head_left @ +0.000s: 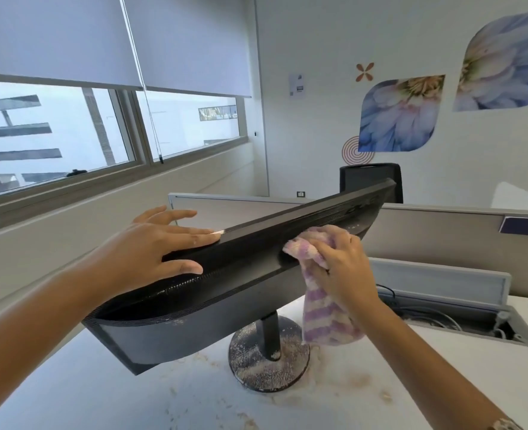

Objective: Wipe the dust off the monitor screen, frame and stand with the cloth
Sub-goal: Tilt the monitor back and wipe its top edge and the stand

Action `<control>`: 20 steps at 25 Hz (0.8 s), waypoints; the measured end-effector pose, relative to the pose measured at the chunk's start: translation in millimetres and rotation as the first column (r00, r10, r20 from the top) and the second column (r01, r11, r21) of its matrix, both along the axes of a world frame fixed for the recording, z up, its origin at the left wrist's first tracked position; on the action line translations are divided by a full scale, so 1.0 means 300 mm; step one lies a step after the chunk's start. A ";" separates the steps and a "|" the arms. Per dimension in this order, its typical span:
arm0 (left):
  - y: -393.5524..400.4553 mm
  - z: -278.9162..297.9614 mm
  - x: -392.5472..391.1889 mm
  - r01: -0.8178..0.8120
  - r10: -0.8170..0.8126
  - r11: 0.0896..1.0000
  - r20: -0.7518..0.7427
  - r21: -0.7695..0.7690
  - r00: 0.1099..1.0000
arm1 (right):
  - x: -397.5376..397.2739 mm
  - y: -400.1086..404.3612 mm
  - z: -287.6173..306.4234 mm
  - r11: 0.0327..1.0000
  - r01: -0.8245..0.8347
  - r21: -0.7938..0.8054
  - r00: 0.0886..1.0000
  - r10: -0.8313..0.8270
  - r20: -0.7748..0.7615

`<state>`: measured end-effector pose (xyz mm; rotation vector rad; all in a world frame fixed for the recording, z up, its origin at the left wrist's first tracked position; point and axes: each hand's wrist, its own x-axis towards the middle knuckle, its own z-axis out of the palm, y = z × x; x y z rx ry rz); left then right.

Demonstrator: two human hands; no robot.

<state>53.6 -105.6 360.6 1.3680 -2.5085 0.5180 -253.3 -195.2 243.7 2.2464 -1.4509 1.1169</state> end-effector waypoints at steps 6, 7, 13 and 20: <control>-0.016 -0.004 0.001 0.054 -0.054 0.998 0.021 -0.025 0.998 | -0.227 -0.204 0.066 0.959 0.230 0.165 0.971 -0.237 0.018; -0.019 -0.002 0.001 0.034 -0.034 0.999 0.004 -0.021 0.999 | -0.244 -0.229 0.067 0.953 0.239 0.187 0.968 -0.250 0.036; -0.009 -0.003 0.003 0.031 -0.032 0.999 -0.028 -0.043 0.999 | -0.325 -0.355 0.045 0.924 0.179 0.338 0.845 -0.320 0.428; -0.016 -0.018 0.041 -0.063 0.064 0.998 -0.066 0.021 0.996 | -0.349 -0.463 0.021 0.836 -0.237 0.495 0.477 -0.344 0.809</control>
